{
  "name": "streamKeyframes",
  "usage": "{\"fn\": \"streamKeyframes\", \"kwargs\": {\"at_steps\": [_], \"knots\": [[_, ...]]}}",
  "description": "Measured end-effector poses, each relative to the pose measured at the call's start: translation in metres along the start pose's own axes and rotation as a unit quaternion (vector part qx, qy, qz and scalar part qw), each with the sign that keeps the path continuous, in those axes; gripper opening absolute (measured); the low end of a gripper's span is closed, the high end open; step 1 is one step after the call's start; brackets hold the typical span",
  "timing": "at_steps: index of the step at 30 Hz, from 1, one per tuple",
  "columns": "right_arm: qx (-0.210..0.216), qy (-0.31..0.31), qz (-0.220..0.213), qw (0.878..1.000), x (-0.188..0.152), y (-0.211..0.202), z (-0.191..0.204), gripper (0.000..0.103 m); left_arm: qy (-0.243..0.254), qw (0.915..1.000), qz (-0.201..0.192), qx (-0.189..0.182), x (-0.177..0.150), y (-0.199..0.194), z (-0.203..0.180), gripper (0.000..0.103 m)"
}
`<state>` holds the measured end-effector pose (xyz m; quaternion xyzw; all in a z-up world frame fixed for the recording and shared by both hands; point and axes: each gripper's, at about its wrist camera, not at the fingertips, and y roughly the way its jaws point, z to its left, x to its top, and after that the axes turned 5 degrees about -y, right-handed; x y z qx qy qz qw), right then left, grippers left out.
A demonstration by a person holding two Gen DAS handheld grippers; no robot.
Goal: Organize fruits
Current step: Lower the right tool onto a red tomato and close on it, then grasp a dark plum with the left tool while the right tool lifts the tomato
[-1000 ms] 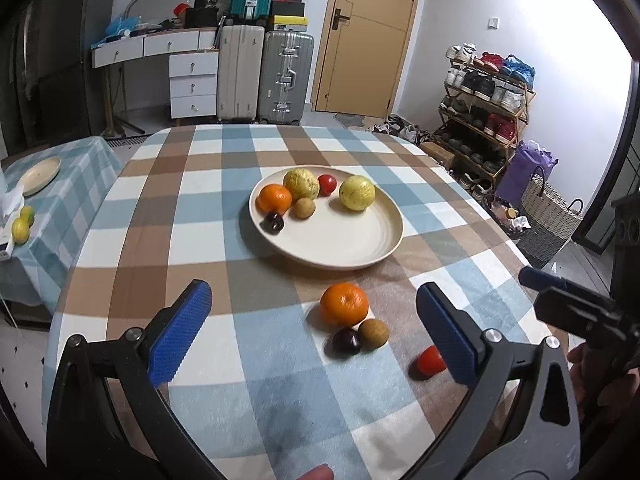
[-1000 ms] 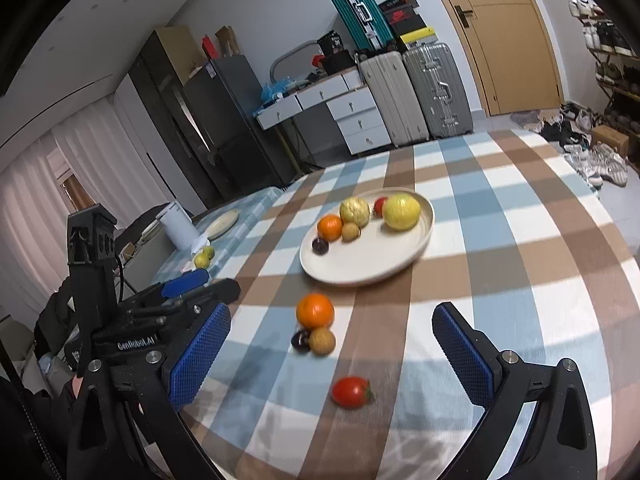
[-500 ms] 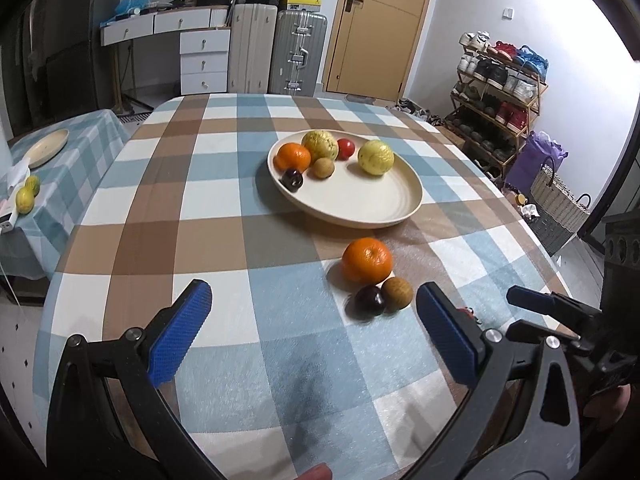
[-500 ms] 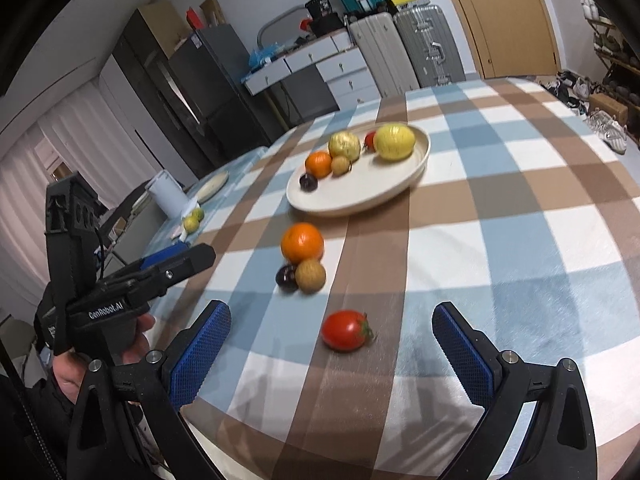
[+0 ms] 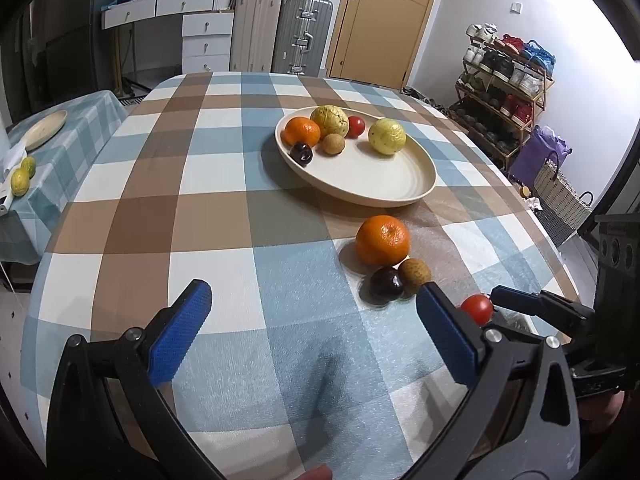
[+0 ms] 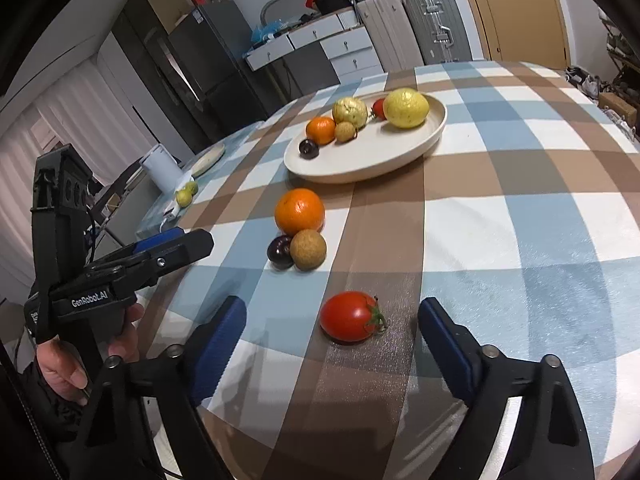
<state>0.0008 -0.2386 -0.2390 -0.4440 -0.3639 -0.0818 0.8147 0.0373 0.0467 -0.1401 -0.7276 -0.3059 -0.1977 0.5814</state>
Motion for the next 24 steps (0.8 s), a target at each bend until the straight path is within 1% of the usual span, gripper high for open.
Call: {"fn": "streamKeyframes", "kwargs": {"at_steps": [6,8,9,11,12,13,14,19,24], "knots": [[-0.006,-0.005,0.003,1.0,0.0,0.003,0.003,0.079,-0.004,1.0,0.007,0.0,-0.002,0.006,0.003,0.102],[-0.003,-0.011,0.008,1.0,0.0,0.005,0.004,0.067,-0.005,0.9999,0.009,0.001,-0.002,0.007,0.003,0.102],[-0.006,-0.014,0.011,1.0,0.0,0.007,0.005,0.064,-0.006,0.9999,0.01,0.001,-0.003,0.007,0.003,0.102],[-0.015,-0.022,0.014,1.0,-0.001,0.009,0.007,0.051,-0.005,0.9999,0.011,0.0,-0.003,0.008,0.004,0.102],[-0.025,-0.027,0.015,0.999,-0.002,0.01,0.008,0.047,-0.005,0.9999,0.012,0.001,-0.003,0.008,0.004,0.102],[-0.032,-0.033,0.015,0.999,-0.002,0.011,0.008,0.038,-0.005,0.9999,0.013,0.0,-0.003,0.008,0.004,0.102],[-0.029,-0.037,0.015,0.999,-0.003,0.011,0.008,0.033,-0.005,0.9999,0.014,-0.001,-0.003,0.009,0.004,0.102],[-0.006,-0.021,0.007,1.0,-0.005,0.009,0.002,0.032,-0.004,0.9997,0.026,-0.005,-0.004,0.017,0.0,0.102],[0.007,-0.005,-0.017,1.0,-0.003,-0.001,-0.008,0.032,0.006,0.9994,0.033,-0.012,-0.002,0.027,-0.007,0.102]]}}
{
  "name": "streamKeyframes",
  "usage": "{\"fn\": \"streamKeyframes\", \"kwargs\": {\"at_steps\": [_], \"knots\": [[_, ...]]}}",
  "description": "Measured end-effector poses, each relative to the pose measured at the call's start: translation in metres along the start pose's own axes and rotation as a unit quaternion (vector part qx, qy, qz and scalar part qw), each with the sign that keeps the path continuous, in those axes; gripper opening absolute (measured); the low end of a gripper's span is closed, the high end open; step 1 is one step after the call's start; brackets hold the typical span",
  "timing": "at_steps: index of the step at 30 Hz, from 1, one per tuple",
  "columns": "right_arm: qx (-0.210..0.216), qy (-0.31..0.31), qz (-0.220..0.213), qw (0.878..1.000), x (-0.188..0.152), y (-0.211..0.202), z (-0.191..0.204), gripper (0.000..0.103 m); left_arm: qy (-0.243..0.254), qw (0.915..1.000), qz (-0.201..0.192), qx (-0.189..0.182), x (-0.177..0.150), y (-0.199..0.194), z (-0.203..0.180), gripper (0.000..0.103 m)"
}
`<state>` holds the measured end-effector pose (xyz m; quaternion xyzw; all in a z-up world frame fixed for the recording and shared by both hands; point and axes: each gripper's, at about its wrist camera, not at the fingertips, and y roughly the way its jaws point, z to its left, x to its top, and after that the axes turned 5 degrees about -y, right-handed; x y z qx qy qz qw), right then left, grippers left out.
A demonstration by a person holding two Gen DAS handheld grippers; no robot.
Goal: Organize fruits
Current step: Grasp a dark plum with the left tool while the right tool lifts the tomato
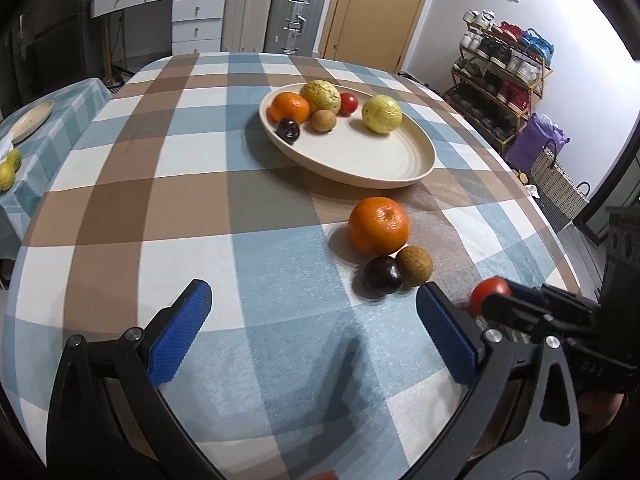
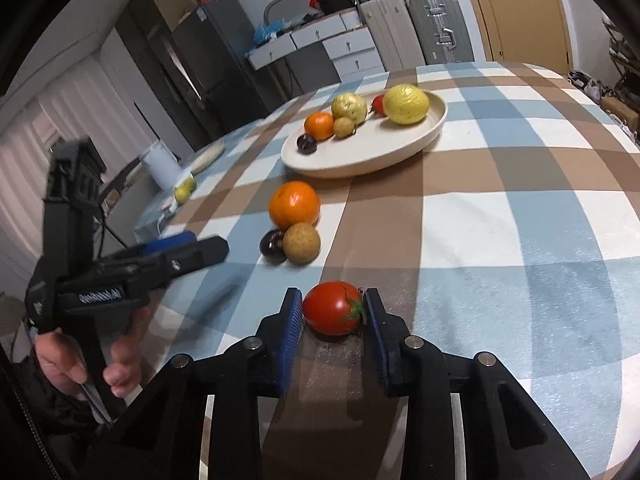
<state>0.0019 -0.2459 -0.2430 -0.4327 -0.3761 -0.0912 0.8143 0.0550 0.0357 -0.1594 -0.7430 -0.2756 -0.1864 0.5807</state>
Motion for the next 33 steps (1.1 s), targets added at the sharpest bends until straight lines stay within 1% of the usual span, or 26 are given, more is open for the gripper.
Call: {"fn": "streamKeyframes", "kwargs": {"at_steps": [5,9,12,16,18,19,21,22,24,25,26,27,29,30,31,33], "knots": [[0.006,0.005,-0.018,1.0,0.004,-0.009,-0.008,0.032,0.002,0.9999,0.012,-0.01,0.004,0.014,-0.005,0.102],[0.01,0.008,-0.023,1.0,0.005,-0.011,-0.012,0.032,-0.002,0.9996,0.017,-0.02,0.006,0.02,-0.006,0.102],[0.014,0.009,-0.028,0.999,0.006,-0.013,-0.014,0.032,-0.001,0.9995,0.016,-0.027,0.009,0.023,-0.007,0.098],[0.018,0.008,-0.033,0.999,0.007,-0.015,-0.015,0.032,0.001,0.9989,0.019,-0.044,0.01,0.025,-0.007,0.081],[0.019,0.008,-0.034,0.999,0.007,-0.015,-0.015,0.032,-0.001,0.9974,0.023,-0.069,0.009,0.026,-0.005,0.074],[0.021,0.009,-0.035,0.999,0.007,-0.015,-0.015,0.032,-0.001,0.9967,0.026,-0.077,0.009,0.026,-0.005,0.068],[0.023,0.01,-0.035,0.999,0.007,-0.015,-0.016,0.032,0.009,0.9967,0.025,-0.076,0.008,0.027,-0.008,0.065],[0.023,0.011,-0.035,0.999,0.007,-0.015,-0.016,0.032,0.01,0.9961,0.028,-0.084,0.008,0.028,-0.009,0.06],[0.024,0.013,-0.035,0.999,0.006,-0.015,-0.016,0.032,0.012,0.9958,0.029,-0.086,0.007,0.028,-0.009,0.056],[0.024,0.013,-0.035,0.999,0.006,-0.015,-0.016,0.032,0.012,0.9957,0.03,-0.087,0.007,0.029,-0.009,0.051],[0.024,0.013,-0.035,0.999,0.006,-0.015,-0.016,0.032,0.013,0.9953,0.033,-0.091,0.007,0.029,-0.009,0.041],[0.023,0.013,-0.035,0.999,0.006,-0.015,-0.016,0.032,0.013,0.9944,0.036,-0.098,0.008,0.03,-0.009,0.039],[0.024,0.013,-0.036,0.999,0.006,-0.015,-0.016,0.032,0.018,0.9939,0.037,-0.102,0.006,0.029,-0.012,0.034],[0.024,0.012,-0.036,0.999,0.006,-0.016,-0.016,0.032,0.021,0.9935,0.037,-0.105,0.006,0.029,-0.013,0.03],[0.023,0.012,-0.036,0.999,0.006,-0.016,-0.015,0.032,0.025,0.9928,0.038,-0.111,0.005,0.029,-0.014,0.024],[0.025,0.013,-0.036,0.999,0.006,-0.016,-0.016,0.032,0.034,0.9926,0.037,-0.11,0.004,0.028,-0.018,0.022]]}}
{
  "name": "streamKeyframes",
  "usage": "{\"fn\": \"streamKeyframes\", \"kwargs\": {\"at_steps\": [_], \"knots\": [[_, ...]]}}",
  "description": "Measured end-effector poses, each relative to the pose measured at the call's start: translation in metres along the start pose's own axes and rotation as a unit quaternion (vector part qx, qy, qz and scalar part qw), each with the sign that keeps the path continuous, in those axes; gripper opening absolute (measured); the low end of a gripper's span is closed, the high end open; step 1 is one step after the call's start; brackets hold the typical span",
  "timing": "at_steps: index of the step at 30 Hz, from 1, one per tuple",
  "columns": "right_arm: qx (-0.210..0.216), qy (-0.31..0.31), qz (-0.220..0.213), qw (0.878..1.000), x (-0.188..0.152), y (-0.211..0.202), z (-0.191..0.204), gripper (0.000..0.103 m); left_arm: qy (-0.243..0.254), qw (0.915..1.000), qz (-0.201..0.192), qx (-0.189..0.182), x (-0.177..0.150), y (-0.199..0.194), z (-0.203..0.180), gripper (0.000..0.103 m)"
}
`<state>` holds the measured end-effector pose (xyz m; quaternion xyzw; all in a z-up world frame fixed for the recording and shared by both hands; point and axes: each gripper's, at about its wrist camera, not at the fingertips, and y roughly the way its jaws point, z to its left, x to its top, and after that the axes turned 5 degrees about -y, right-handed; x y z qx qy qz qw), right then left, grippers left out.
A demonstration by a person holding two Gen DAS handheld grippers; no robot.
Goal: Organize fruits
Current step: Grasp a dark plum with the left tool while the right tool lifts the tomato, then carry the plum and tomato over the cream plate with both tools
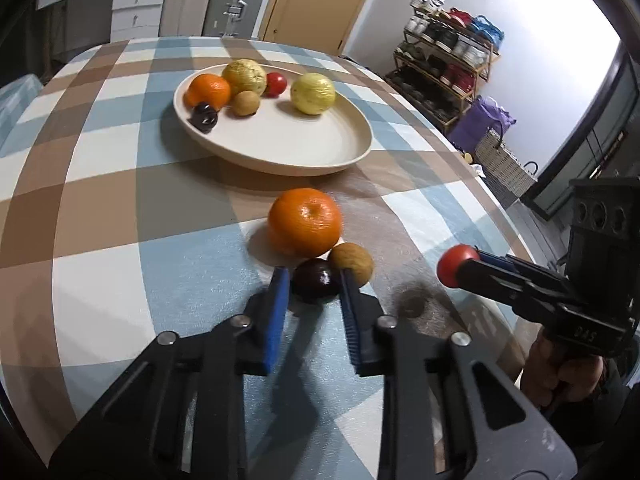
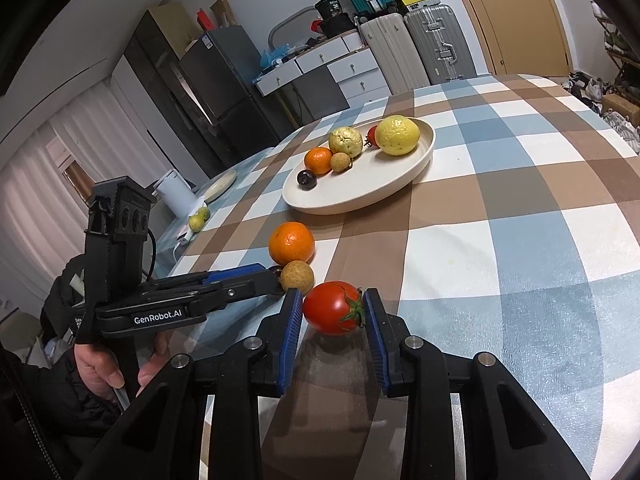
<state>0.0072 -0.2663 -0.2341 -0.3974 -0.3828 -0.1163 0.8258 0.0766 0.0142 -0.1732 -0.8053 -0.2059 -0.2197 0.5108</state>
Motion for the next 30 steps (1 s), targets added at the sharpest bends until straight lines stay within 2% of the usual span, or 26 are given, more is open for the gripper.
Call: {"fn": "streamKeyframes", "kwargs": {"at_steps": [16,22,24,25,30], "knots": [[-0.002,-0.003,0.005,1.0,0.002,0.002,0.001,0.032,-0.009,0.9999,-0.009,-0.007,0.002,-0.013,0.005,0.022],[-0.026,-0.019,0.008,0.999,0.002,0.003,0.004,0.032,-0.007,0.9995,-0.028,-0.01,0.007,-0.03,0.003,0.022],[-0.04,-0.024,0.008,0.999,0.001,0.003,0.004,0.039,-0.007,0.9994,-0.033,-0.011,0.01,-0.035,0.004,0.022],[-0.047,-0.026,0.009,0.999,0.001,0.003,0.003,0.045,-0.007,0.9993,-0.036,-0.011,0.01,-0.037,0.003,0.022],[-0.064,-0.035,0.016,0.997,-0.004,0.004,0.003,0.046,-0.008,0.9989,-0.044,-0.011,0.015,-0.043,0.003,0.022]]}}
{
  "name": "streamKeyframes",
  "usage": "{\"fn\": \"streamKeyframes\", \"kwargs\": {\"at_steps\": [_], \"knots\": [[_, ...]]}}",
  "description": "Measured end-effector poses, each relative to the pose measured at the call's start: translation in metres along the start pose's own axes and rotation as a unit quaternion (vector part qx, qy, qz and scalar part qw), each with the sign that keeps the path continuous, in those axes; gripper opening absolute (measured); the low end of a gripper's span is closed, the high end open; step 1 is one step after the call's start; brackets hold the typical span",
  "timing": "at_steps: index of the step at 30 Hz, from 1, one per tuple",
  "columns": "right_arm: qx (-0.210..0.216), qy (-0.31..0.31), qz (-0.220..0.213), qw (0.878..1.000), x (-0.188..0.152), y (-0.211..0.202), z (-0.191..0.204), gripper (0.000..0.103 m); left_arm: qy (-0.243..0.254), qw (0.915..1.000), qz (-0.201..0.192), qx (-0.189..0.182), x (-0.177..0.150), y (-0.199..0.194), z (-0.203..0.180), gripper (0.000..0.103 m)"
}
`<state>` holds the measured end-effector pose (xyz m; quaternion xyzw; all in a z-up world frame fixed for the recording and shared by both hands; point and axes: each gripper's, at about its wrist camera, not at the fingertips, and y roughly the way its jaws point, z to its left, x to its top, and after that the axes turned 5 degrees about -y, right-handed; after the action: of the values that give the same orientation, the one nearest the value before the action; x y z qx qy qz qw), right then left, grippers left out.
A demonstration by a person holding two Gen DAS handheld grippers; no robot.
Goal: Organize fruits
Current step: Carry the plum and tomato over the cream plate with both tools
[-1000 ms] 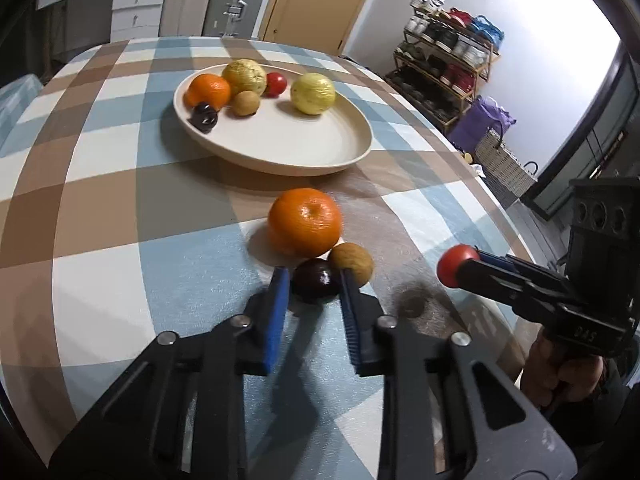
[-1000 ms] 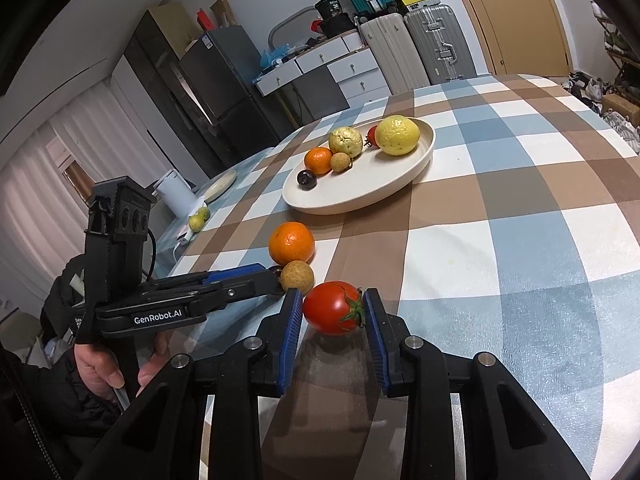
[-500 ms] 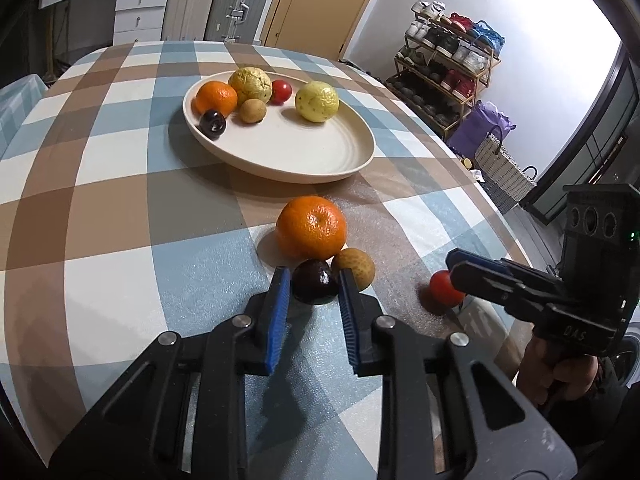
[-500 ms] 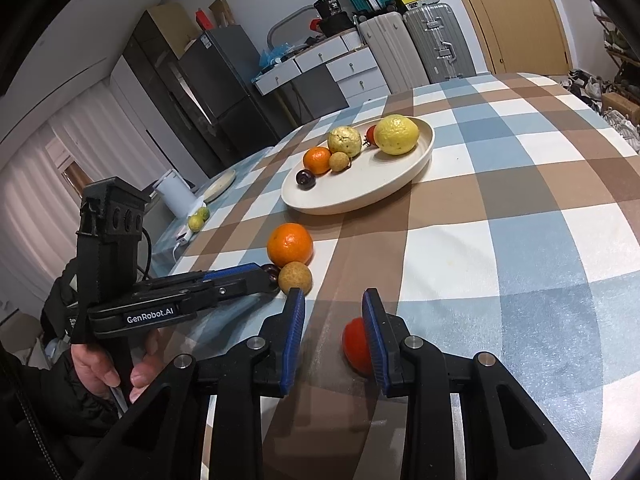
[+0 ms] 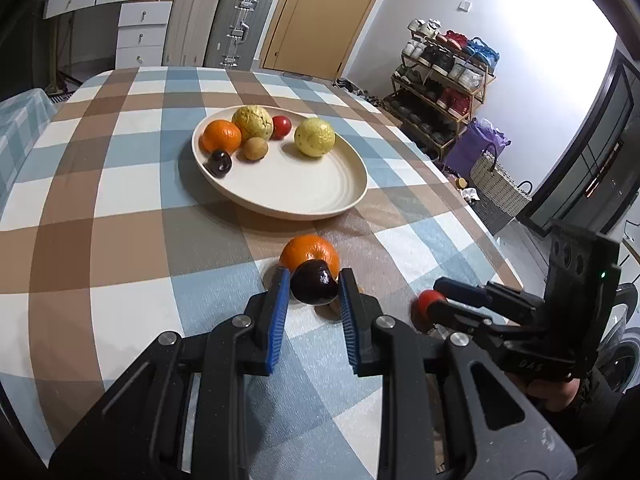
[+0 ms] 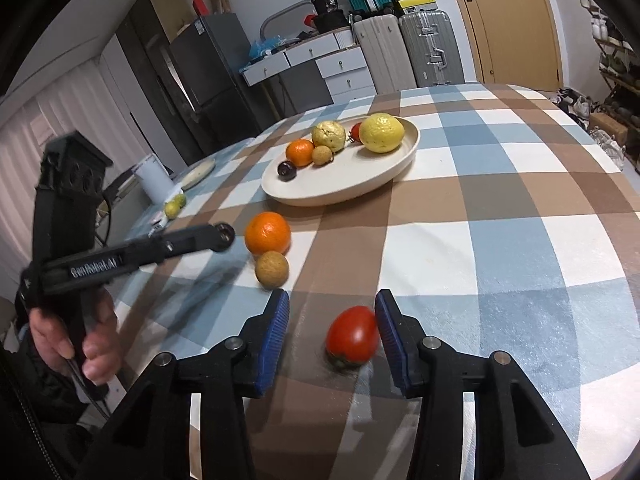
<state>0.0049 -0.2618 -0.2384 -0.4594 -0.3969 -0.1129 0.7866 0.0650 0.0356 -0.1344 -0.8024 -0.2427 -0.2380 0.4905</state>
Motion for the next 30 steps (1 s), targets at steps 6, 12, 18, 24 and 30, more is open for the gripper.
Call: {"fn": "streamKeyframes", "kwargs": {"at_steps": [6,12,18,24,30], "knots": [[-0.018,-0.005,0.019,1.0,-0.006,0.008,-0.002,0.044,0.004,0.9999,-0.011,0.007,0.007,-0.004,-0.001,0.022],[-0.013,0.002,0.022,1.0,-0.005,0.01,-0.006,0.029,0.011,0.9996,-0.024,0.009,0.024,-0.006,-0.001,0.022],[0.018,0.031,0.016,0.999,0.007,0.009,-0.016,0.028,0.017,0.9994,-0.029,0.008,0.045,0.006,-0.001,0.022],[0.05,0.043,0.0,0.998,0.039,0.016,-0.022,0.028,0.008,0.9996,-0.022,0.017,0.068,0.029,0.011,0.022],[0.073,0.034,-0.018,0.997,0.091,0.035,-0.026,0.028,0.001,0.9997,-0.012,0.024,0.088,0.055,0.024,0.022]]}}
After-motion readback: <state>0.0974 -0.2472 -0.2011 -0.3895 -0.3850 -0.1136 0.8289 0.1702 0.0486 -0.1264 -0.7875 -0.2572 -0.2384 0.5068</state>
